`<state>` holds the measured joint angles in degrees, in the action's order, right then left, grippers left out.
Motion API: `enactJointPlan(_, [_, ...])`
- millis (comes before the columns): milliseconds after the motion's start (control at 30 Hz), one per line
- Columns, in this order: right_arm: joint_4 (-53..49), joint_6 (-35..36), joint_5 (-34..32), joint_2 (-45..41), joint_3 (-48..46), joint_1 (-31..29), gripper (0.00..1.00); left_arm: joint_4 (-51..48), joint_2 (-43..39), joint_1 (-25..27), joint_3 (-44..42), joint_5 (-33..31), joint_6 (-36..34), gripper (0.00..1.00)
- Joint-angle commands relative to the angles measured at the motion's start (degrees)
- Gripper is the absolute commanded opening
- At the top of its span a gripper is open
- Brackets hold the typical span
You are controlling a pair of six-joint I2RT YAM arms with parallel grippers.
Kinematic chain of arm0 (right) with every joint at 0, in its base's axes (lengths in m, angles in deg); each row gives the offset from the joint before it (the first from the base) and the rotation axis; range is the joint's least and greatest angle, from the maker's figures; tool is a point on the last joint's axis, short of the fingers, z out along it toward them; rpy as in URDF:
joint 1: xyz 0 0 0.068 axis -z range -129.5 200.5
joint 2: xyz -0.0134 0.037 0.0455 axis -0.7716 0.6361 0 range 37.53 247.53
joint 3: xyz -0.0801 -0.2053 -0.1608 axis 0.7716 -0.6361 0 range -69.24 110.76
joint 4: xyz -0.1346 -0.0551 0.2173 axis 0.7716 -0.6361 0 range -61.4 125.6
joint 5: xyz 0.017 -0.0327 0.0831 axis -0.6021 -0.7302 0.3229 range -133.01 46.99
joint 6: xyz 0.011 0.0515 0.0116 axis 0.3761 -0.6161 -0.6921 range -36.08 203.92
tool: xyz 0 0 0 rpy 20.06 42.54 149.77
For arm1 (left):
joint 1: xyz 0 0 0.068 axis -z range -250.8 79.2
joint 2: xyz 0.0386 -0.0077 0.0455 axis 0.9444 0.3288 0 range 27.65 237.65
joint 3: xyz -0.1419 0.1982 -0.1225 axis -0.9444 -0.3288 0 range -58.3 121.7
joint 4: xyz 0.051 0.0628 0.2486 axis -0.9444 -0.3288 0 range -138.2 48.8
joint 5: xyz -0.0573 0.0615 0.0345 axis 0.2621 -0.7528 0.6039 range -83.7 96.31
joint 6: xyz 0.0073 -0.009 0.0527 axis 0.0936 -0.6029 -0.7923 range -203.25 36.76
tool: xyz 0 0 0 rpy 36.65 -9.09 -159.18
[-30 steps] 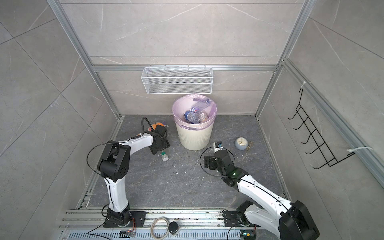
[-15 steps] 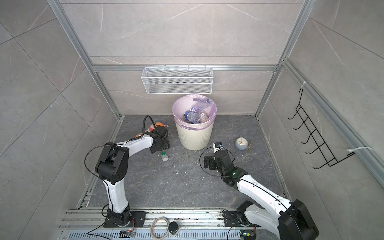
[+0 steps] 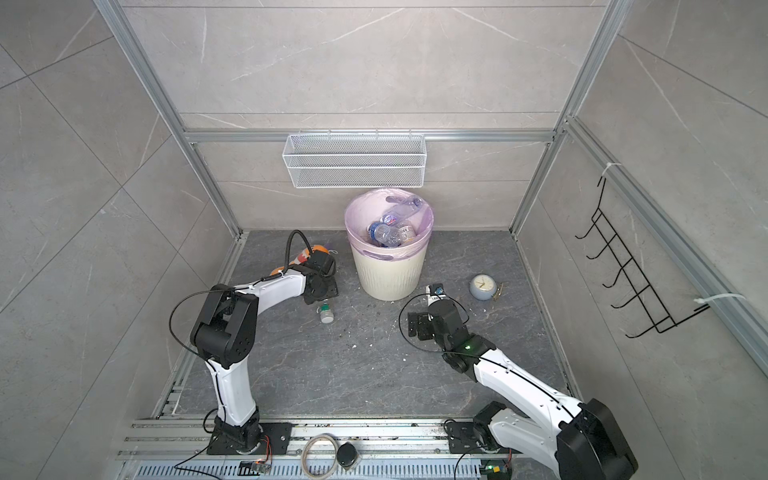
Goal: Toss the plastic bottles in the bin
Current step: 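Lift the green-cap bottle with the left gripper toward the bin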
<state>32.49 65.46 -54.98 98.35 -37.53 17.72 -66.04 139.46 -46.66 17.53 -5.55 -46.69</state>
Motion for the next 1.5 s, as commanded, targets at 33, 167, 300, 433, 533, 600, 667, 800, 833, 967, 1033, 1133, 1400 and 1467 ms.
enactJointPlan(33, [0.0,-0.7,-0.1,0.0,1.3,-0.4,1.00,1.2,-2.4,-0.1,-1.8,1.2,-2.0,0.60])
enactJointPlan(167, [0.0,-0.7,-0.1,-0.1,1.3,-0.4,1.00,3.5,-4.5,0.0,-4.8,2.3,-3.2,0.55])
enactJointPlan(300, [0.0,-0.7,-0.1,-0.3,1.3,-0.4,1.00,7.0,-7.4,0.0,-8.9,4.2,-4.8,0.52])
enactJointPlan(433, [0.0,-0.7,-0.1,-0.3,1.3,-0.4,1.00,11.1,-11.4,0.0,-13.8,6.8,-6.3,0.52])
enactJointPlan(533, [0.0,-0.7,-0.1,-0.5,1.2,-0.4,1.00,12.9,-14.7,0.3,-16.9,7.5,-7.5,0.50])
enactJointPlan(600, [0.0,-0.7,-0.1,-0.6,1.2,-0.4,1.00,14.7,-17.4,0.7,-19.4,7.8,-8.2,0.49])
enactJointPlan(667, [0.0,-0.7,-0.1,-0.6,1.2,-0.4,1.00,16.2,-20.1,1.6,-22.0,8.0,-9.0,0.49])
enactJointPlan(800, [-0.1,-0.7,-0.1,-0.9,1.0,-0.4,1.00,20.1,-27.0,4.2,-27.7,7.6,-10.3,0.49])
enactJointPlan(833, [0.0,-0.7,-0.1,-0.9,1.0,-0.4,1.00,20.8,-28.9,4.9,-28.8,7.6,-10.8,0.50])
enactJointPlan(967, [0.2,-0.7,0.2,-0.7,1.0,-0.4,1.00,21.0,-34.4,7.0,-31.3,7.4,-11.8,0.52])
enactJointPlan(1033, [0.3,-0.8,0.2,-0.5,1.0,-0.4,1.00,20.9,-36.8,8.0,-32.5,6.9,-12.4,0.52])
enactJointPlan(1133, [0.4,-0.8,0.3,-0.6,0.8,-0.4,1.00,20.9,-40.2,9.7,-34.2,6.0,-12.9,0.52])
enactJointPlan(1400, [1.0,-0.9,0.3,0.0,0.7,-0.4,1.00,21.2,-50.5,13.7,-38.5,4.4,-14.4,0.52])
enactJointPlan(1467, [1.0,-1.0,0.4,0.1,0.6,-0.4,1.00,20.9,-53.1,14.3,-39.2,4.3,-14.7,0.52])
